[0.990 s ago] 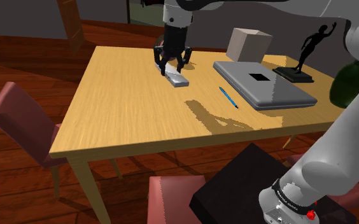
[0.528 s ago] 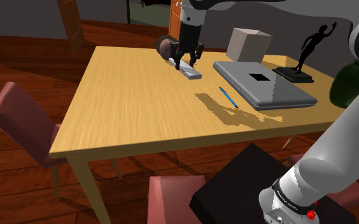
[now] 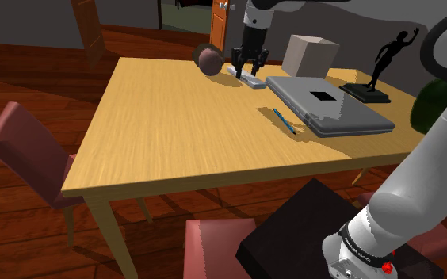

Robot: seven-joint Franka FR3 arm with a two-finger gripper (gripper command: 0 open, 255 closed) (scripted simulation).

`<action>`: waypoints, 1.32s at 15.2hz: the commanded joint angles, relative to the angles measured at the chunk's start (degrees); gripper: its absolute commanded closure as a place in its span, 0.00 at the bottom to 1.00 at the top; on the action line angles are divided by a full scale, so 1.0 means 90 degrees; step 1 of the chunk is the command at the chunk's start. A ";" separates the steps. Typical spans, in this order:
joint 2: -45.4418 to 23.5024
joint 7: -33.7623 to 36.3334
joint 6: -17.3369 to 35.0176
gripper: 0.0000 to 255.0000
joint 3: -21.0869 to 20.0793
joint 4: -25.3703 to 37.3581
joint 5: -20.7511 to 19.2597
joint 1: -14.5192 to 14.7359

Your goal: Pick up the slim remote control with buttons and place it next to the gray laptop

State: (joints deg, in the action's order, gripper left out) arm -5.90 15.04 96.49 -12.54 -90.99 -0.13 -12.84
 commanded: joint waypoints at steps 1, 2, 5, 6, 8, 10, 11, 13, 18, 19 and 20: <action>-0.0156 -0.0288 -0.0024 1.00 0.0127 0.0177 -0.0020 -0.0152; -0.0218 -0.0381 -0.0046 1.00 0.0168 0.0260 -0.0027 -0.0203; -0.0191 -0.0387 0.0220 1.00 0.0170 -0.0034 -0.0022 -0.0209; -0.0185 -0.0389 0.0308 1.00 0.0171 -0.0127 -0.0021 -0.0210; -0.0178 -0.0392 0.0481 1.00 0.0172 -0.0308 -0.0019 -0.0213; -0.0177 -0.0394 0.0652 1.00 0.0174 -0.0480 -0.0019 -0.0214; -0.0178 -0.0395 0.0737 1.00 0.0174 -0.0563 -0.0020 -0.0215; -0.0187 -0.0396 0.0906 1.00 0.0175 -0.0724 -0.0021 -0.0216; -0.0231 -0.0395 0.1322 1.00 0.0178 -0.1095 -0.0031 -0.0217; -0.0245 -0.0395 0.1404 1.00 0.0179 -0.1165 -0.0033 -0.0217; -0.0259 -0.0394 0.1485 1.00 0.0179 -0.1232 -0.0036 -0.0216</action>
State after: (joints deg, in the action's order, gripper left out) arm -8.28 11.52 109.00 -10.94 -101.22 -0.46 -14.77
